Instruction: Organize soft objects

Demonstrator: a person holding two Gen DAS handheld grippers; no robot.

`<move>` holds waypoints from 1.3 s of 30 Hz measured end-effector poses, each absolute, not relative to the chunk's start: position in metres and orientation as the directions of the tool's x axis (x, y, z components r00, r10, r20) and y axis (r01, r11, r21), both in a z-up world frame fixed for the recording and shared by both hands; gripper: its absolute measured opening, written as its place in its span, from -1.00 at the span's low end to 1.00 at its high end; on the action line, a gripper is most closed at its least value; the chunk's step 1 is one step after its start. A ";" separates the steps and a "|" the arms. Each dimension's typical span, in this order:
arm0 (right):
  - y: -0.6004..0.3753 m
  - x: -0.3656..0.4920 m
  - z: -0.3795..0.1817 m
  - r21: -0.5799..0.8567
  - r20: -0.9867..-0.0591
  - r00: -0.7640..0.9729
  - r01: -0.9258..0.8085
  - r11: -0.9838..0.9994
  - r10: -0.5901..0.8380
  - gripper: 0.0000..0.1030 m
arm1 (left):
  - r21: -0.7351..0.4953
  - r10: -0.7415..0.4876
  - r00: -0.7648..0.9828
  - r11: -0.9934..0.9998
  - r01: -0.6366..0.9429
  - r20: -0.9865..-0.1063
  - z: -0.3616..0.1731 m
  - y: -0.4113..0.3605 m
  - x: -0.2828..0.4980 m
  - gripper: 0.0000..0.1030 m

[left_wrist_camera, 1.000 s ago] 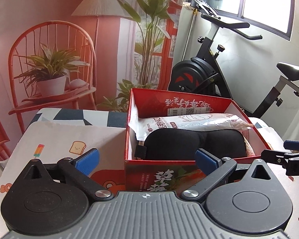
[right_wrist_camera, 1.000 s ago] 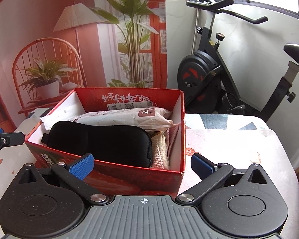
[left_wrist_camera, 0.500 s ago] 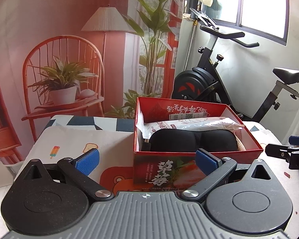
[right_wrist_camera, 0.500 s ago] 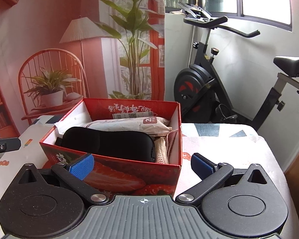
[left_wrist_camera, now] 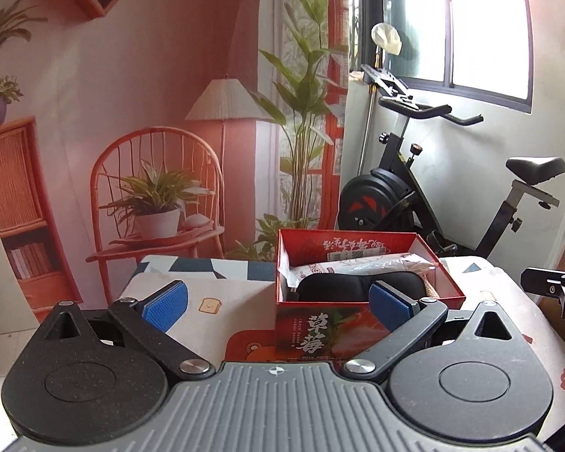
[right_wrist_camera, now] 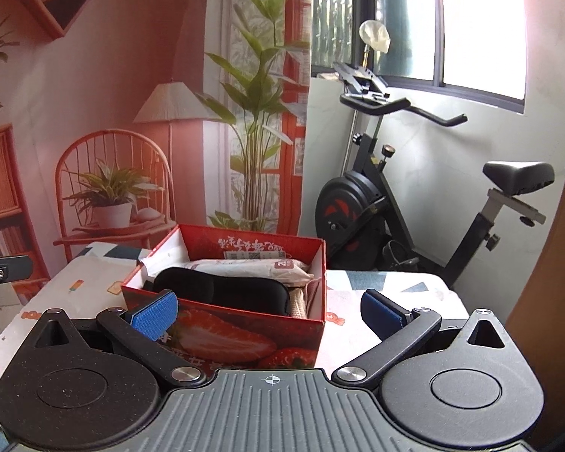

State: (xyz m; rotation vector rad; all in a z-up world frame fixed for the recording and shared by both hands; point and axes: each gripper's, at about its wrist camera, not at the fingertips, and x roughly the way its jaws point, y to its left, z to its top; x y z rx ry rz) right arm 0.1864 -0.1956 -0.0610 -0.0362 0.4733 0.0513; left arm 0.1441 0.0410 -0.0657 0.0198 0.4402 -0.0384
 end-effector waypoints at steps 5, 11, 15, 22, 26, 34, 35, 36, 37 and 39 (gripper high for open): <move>-0.190 0.126 -0.027 -0.024 -0.390 0.920 -0.060 0.998 0.046 0.99 | 0.093 0.013 0.936 0.995 0.021 -0.350 -0.033 0.035 0.093 1.00; -0.187 0.065 0.003 -0.016 -0.307 0.951 -0.028 0.999 0.022 0.99 | 0.116 -0.006 0.974 0.993 0.033 -0.225 0.004 0.031 0.032 1.00; -0.191 0.039 0.018 0.017 -0.281 0.959 -0.039 0.999 0.042 0.99 | 0.071 -0.038 0.980 0.996 0.053 -0.195 0.017 0.031 0.008 1.00; -0.190 0.012 0.029 0.006 -0.248 0.968 -0.031 0.999 0.032 0.99 | 0.022 -0.059 0.977 0.998 0.065 -0.205 0.020 0.027 -0.002 1.00; -0.190 0.012 0.029 0.018 -0.255 0.966 -0.033 0.999 0.036 0.99 | 0.015 -0.062 0.972 0.998 0.067 -0.225 0.014 0.029 0.001 1.00; -0.193 0.016 0.027 0.030 -0.269 0.963 -0.026 0.999 0.033 0.99 | 0.004 -0.055 0.967 0.998 0.058 -0.248 0.011 0.031 0.000 1.00; -0.193 0.017 0.026 0.032 -0.272 0.962 -0.024 0.999 0.032 0.99 | 0.003 -0.055 0.966 0.998 0.057 -0.253 0.010 0.032 0.000 1.00; -0.194 0.017 0.026 0.035 -0.274 0.961 -0.023 0.999 0.031 0.99 | 0.001 -0.055 0.965 0.998 0.057 -0.257 0.009 0.032 0.001 1.00; -0.194 0.018 0.025 0.039 -0.278 0.960 -0.022 0.999 0.032 0.99 | 0.000 -0.055 0.964 0.998 0.057 -0.261 0.008 0.032 0.002 1.00; -0.195 0.019 0.023 0.046 -0.284 0.958 -0.021 0.999 0.033 0.99 | -0.001 -0.053 0.962 0.999 0.055 -0.267 0.008 0.032 0.001 1.00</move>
